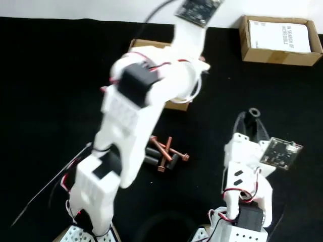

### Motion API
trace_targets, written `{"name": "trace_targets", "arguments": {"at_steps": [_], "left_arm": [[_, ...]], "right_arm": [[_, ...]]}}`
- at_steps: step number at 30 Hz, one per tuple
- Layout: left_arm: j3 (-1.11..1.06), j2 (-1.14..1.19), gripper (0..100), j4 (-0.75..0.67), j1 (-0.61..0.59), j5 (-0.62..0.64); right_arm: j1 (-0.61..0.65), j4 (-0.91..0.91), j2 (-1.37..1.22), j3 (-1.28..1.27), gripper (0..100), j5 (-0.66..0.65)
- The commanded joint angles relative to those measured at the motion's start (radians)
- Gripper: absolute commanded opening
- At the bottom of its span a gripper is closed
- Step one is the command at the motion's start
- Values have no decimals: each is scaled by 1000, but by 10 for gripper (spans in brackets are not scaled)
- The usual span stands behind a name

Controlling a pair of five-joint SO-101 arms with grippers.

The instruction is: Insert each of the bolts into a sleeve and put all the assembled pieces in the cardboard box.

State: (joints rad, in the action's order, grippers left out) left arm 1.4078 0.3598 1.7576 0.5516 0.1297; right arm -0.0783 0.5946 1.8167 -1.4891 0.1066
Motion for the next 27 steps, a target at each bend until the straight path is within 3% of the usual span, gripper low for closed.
{"name": "trace_targets", "arguments": {"at_steps": [1, 4, 8, 17, 21, 27], "left_arm": [[39, -177, 8, 9, -13, -9], [38, -298, 8, 11, 8, -9], [-77, -476, 8, 11, 77, -60], [-780, -931, 8, -12, 104, -121], [-1052, -1044, 8, -215, 104, -117], [-1457, -1165, 8, -658, 107, -117]], "right_arm": [[61, 85, 15, 99, 5, 6], [142, 214, 15, 156, 5, 5], [189, 239, 15, 173, 5, 6], [291, 236, 15, 173, 5, 5], [341, 177, 15, 168, 5, 11], [443, 148, 12, 168, 5, 8]]}}
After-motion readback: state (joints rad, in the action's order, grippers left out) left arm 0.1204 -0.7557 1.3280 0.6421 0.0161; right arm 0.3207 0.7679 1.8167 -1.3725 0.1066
